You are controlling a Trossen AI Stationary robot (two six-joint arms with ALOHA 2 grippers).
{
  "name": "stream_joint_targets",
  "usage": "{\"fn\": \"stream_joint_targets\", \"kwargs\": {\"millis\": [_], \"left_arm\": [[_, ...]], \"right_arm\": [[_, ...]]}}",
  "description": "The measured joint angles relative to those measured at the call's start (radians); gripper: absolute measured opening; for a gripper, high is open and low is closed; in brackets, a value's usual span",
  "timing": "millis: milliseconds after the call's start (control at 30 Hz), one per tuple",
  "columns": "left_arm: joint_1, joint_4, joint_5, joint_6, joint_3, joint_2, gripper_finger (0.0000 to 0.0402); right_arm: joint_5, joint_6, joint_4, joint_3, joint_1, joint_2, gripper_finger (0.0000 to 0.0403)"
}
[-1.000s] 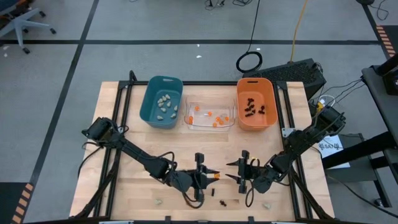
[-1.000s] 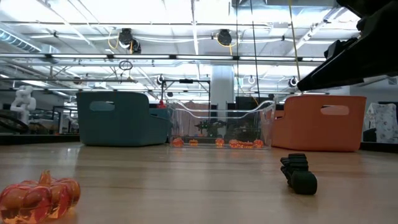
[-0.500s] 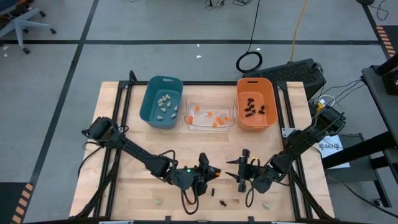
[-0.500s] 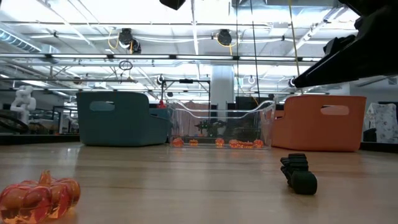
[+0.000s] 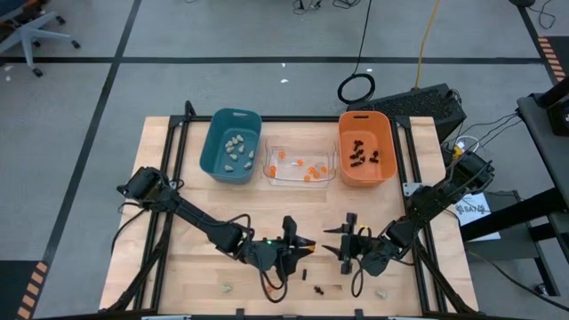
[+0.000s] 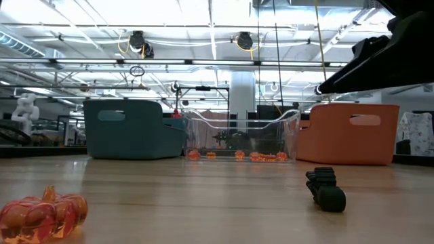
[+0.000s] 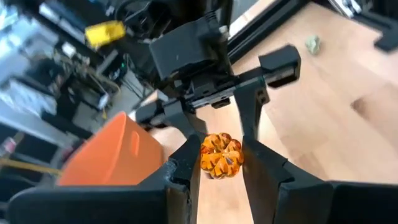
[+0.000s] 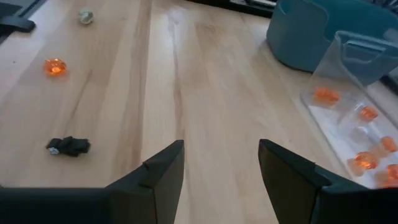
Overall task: Sort Halloween decoration
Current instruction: Put the orange pumpkin toy into the transparent bin
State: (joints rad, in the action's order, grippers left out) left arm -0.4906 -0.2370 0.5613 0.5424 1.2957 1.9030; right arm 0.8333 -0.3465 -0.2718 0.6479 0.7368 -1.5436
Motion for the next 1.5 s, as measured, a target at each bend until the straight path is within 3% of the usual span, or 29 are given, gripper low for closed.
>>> {"fn": "stream_joint_targets", "kwargs": {"millis": [233,467,567,800,1067,1267,1500], "left_arm": [[0.000,-0.005,-0.009,-0.284,0.000,0.000,0.0089],[0.006,-0.018,0.000,-0.811,0.000,0.000,0.0089],[0.017,-0.015,-0.024,-0.941,0.000,-0.002,0.0089],[0.057,0.043,-0.139,-0.945,0.002,-0.067,0.0089],[0.174,0.231,-0.141,-0.736,0.002,-0.176,0.0089],[0.308,0.315,-0.144,-0.569,0.002,-0.207,0.0089],[0.534,0.460,-0.292,-0.557,0.003,-0.188,0.0089]], "right_arm": [[0.087,0.073,0.000,0.000,0.000,0.000,0.0189],[0.113,0.107,0.000,0.000,-0.004,0.000,0.0189],[0.113,0.100,0.000,0.000,-0.004,0.000,0.0189],[0.109,0.077,0.000,0.000,-0.004,0.000,0.0189],[0.109,0.077,0.001,0.000,-0.004,0.000,0.0189],[0.110,0.060,0.003,0.000,-0.004,0.000,0.0189],[0.120,0.033,0.043,0.000,-0.004,0.000,0.0189]]}}
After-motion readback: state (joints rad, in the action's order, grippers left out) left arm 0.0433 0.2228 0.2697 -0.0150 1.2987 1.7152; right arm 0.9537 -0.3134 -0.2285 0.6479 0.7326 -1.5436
